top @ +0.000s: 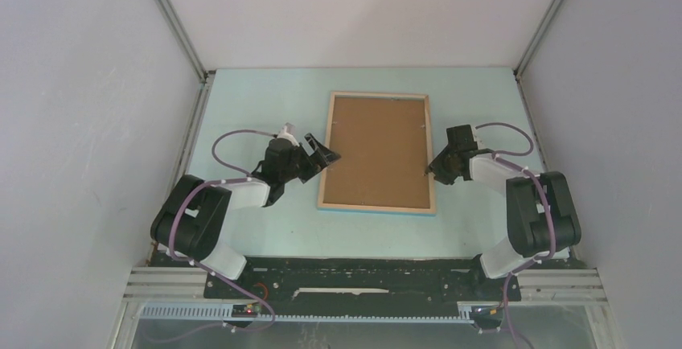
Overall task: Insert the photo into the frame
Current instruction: Install the photo frame at the center of the board.
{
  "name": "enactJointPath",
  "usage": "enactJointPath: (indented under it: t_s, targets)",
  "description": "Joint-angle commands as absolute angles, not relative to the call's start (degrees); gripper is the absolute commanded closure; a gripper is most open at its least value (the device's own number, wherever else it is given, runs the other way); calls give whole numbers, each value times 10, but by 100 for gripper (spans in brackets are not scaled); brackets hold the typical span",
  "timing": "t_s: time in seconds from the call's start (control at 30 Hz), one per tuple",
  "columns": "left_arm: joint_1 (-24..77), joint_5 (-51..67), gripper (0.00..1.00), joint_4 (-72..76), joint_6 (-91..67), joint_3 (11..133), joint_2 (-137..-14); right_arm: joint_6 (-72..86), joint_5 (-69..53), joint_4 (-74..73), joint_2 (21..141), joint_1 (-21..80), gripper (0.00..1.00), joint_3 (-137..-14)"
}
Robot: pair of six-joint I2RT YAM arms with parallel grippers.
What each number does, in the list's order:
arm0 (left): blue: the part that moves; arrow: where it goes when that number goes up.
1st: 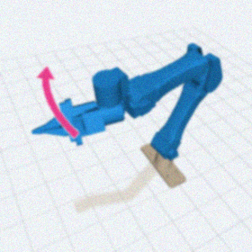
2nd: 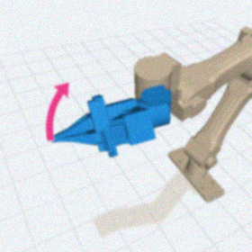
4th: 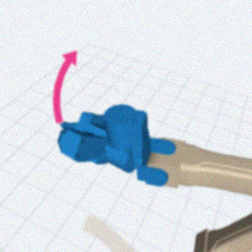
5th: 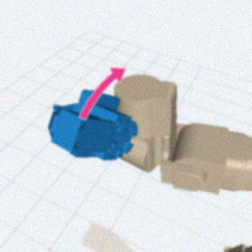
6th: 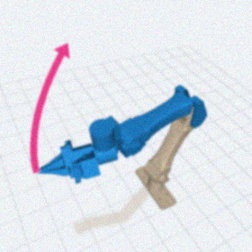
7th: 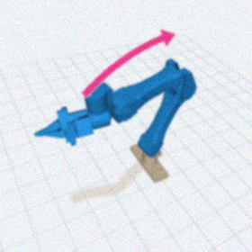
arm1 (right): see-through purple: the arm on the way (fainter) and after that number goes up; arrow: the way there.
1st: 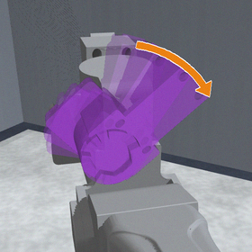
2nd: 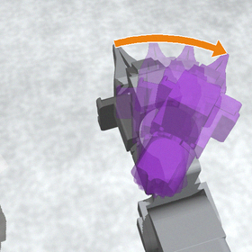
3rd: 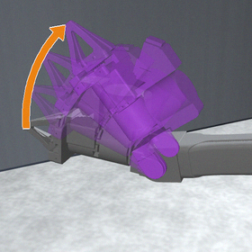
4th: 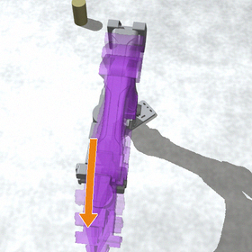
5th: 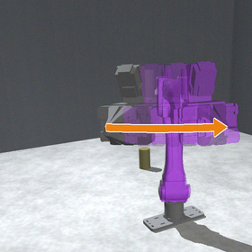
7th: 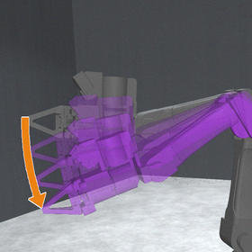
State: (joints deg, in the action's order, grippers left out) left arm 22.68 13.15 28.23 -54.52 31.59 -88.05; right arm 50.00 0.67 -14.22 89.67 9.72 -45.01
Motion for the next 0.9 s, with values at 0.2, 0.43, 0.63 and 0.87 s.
enactJointPath:
  t_s: [0.2, 0.43, 0.63, 0.87]
  targets:
    - [230, 137, 0, 365, -547, 271, -838, 280, 31, -204, 727, 109, 25, -467]
    - [236, 132, 0, 405, -537, 246, -815, 251, -14, -235, 677, 116, 17, -439]
    - [251, 109, 0, 443, -516, 216, -776, 256, 53, -260, 696, 181, 19, -436]
    - [255, 22, 3, 555, -534, 115, -692, 257, 111, -288, 741, 349, 19, -482]
